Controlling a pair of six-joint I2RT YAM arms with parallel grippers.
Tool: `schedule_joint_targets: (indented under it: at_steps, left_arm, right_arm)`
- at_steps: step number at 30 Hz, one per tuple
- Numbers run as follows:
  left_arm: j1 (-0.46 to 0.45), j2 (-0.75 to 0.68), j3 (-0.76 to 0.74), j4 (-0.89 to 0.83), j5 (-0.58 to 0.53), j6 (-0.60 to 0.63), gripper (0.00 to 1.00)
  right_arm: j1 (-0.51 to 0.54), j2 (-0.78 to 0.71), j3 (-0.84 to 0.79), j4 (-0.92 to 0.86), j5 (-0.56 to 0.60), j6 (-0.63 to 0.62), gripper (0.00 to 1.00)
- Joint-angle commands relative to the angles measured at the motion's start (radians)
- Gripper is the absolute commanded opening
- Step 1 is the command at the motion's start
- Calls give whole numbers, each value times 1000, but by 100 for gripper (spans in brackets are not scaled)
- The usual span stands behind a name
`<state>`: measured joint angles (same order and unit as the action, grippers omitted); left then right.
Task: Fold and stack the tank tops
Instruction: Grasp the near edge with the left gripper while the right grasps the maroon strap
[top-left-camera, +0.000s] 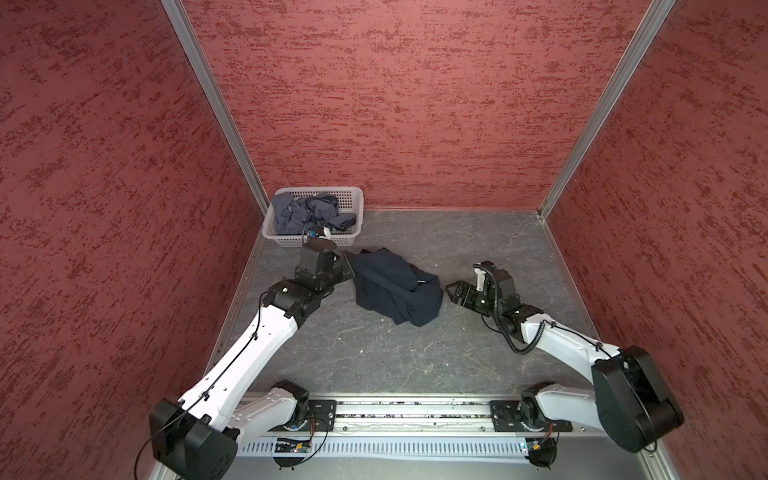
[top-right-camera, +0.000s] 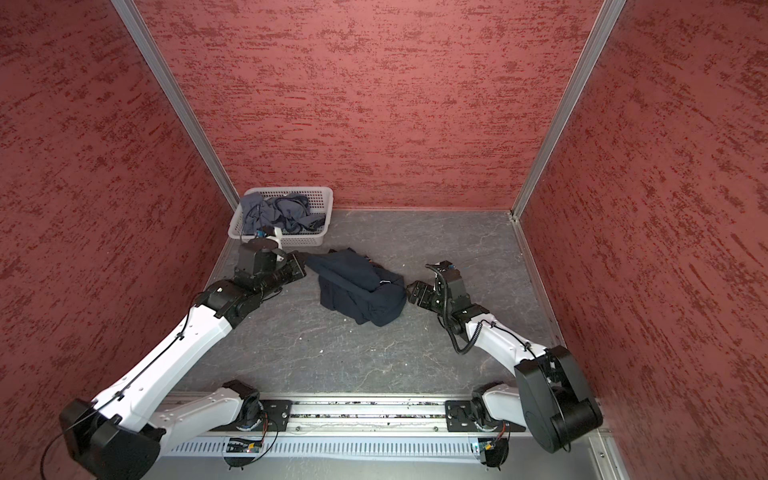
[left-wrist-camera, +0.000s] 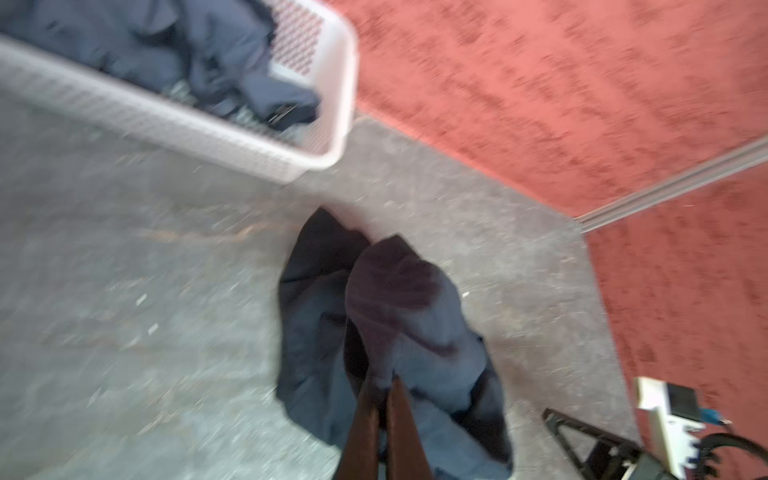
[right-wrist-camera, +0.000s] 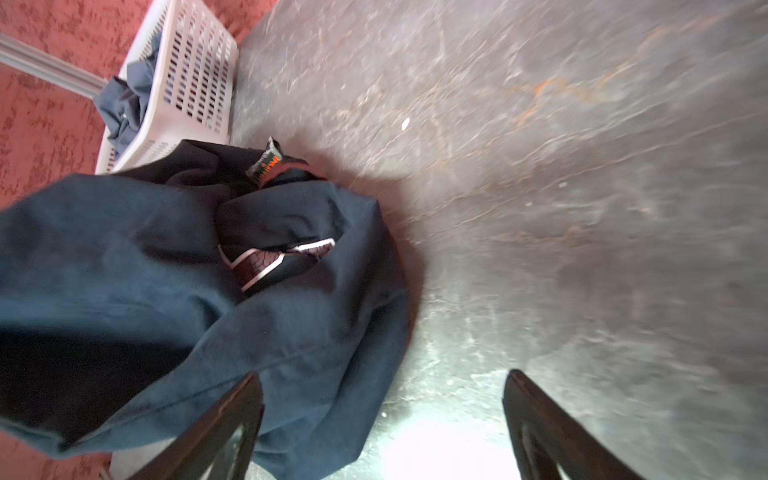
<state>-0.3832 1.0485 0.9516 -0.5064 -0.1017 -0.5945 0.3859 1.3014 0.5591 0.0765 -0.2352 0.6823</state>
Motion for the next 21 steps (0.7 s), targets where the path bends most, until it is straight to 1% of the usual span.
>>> schedule_joint_targets:
  at_steps: [1,5,9,12,15,18,21]
  left_arm:
    - [51,-55,-71,-34,39,-41,0]
    - [84,-85,-131,-29,54,-44,0]
    - [88,-79,-157,1,82,-47,0]
    - [89,-70,-165,13,83,-52,0]
    - [90,-71,-167,21,84,-51,0]
    - [90,-64,-165,25,87,-50,0]
    - [90,-64,-166,32,89,-47,0]
  right_arm:
    - [36,46,51,76,-26,37,91]
    - [63,107,82,124,-43,58,90]
    - [74,176,126,150,-42,70,88]
    - [77,230,157,150,-38,70,85]
    - [83,274,173,147,-40,76,81]
    - [90,302,183,136,-41,76,75]
    - [97,311,197,119,-37,59,64]
